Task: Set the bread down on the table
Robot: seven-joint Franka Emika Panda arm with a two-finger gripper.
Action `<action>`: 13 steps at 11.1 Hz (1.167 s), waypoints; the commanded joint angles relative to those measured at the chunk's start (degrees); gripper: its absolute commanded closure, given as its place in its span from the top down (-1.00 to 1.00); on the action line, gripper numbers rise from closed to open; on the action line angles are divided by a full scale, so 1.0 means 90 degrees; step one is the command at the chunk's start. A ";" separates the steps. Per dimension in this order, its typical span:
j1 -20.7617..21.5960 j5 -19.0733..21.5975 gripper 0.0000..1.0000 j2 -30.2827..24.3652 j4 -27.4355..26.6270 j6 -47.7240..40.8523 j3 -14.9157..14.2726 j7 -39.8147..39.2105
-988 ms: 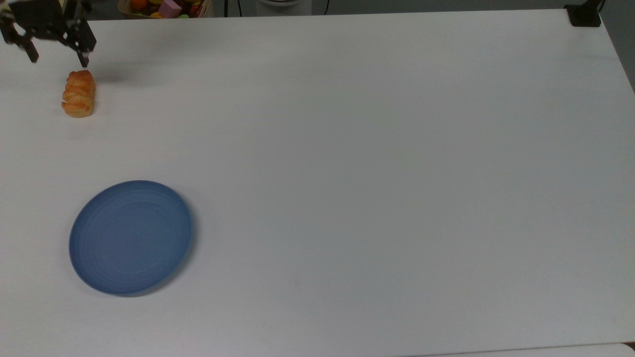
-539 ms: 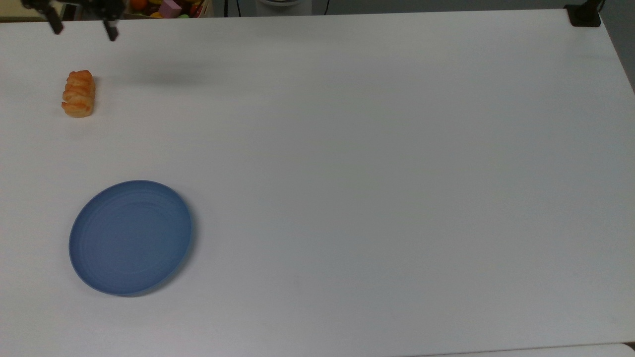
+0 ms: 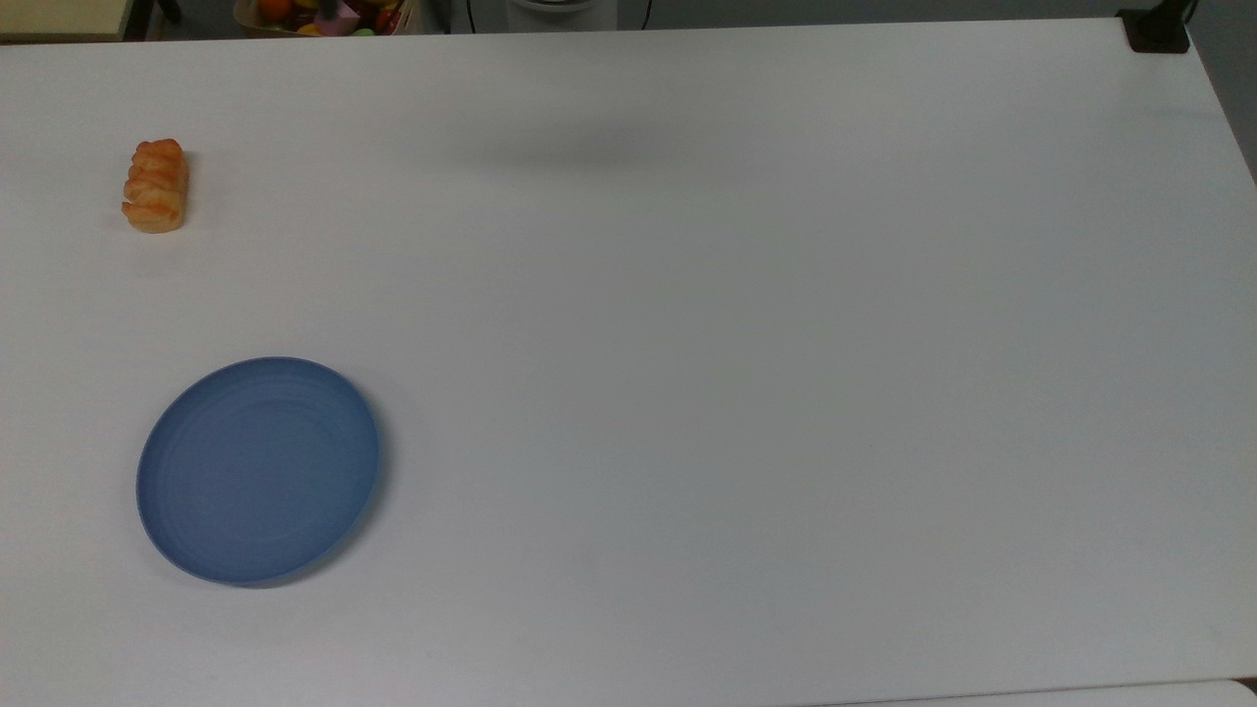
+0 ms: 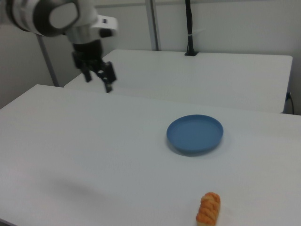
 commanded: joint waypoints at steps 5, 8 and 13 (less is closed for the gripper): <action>0.1176 -0.0225 1.00 -0.0173 -0.0485 -0.0240 0.0332 0.0269; 0.1176 -0.0479 1.00 -0.0094 -0.0593 0.0316 0.0099 -0.0492; 0.1215 -0.0548 1.00 -0.0104 -0.0613 0.0327 -0.0088 -0.0670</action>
